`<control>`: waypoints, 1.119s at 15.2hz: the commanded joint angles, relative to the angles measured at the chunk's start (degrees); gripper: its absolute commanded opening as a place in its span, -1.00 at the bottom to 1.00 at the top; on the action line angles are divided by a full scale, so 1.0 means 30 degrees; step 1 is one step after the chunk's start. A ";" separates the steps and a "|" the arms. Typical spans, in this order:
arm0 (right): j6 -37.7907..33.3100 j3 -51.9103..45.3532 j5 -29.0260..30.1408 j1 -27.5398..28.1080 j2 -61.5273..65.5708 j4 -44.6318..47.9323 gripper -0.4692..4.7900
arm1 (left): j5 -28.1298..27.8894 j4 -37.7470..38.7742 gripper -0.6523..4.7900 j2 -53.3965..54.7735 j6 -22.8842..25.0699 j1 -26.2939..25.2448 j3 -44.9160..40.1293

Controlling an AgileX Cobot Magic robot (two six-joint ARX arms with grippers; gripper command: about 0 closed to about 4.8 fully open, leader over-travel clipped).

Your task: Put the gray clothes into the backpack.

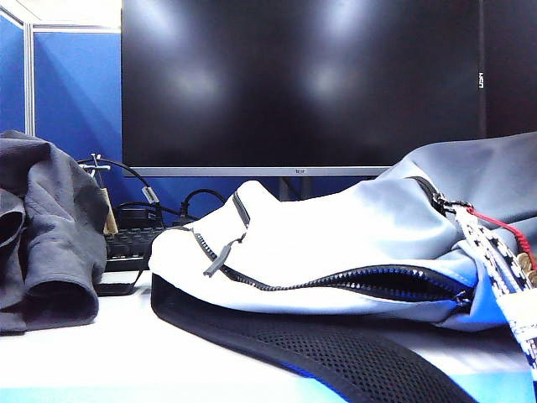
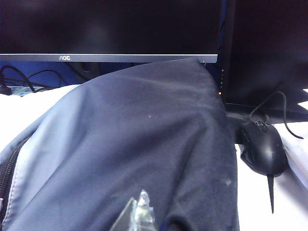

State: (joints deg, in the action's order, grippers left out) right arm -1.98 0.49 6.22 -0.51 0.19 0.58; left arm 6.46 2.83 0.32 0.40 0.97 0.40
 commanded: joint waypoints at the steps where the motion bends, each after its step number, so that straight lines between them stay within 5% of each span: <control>1: -0.1435 -0.0146 0.0051 -0.0022 -0.0029 0.0852 -0.84 | 0.0080 -0.0087 -0.78 -0.0044 0.0000 -0.0007 0.0015; 4: -0.2368 -0.0146 0.0175 -0.0036 -0.0029 0.2047 -0.84 | 0.0080 -0.0080 -0.78 -0.0044 0.0000 -0.0007 0.0015; 6: -0.6025 -0.0146 0.3315 -0.0102 -0.0029 0.5056 -0.84 | 0.0510 -0.0087 -0.78 -0.0044 -0.0277 -0.0007 0.0015; 9: -1.0236 -0.0073 0.4320 -0.1384 -0.0029 0.9595 -0.46 | 0.1384 -0.0095 -0.78 -0.0044 -0.0306 -0.0007 0.0015; 13: -1.0142 0.1552 0.1443 -0.5348 0.1464 1.0207 -0.46 | 0.1384 -0.0102 -0.78 -0.0044 -0.0364 -0.0007 0.0015; 17: -0.5355 0.5377 0.1188 -0.8830 0.9158 1.0462 -0.46 | 0.1399 -0.0102 -0.78 -0.0044 -0.0430 -0.0007 0.0015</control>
State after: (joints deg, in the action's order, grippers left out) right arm -22.41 14.85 10.28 -26.09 23.90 31.68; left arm 10.35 2.83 0.32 -0.86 0.97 0.40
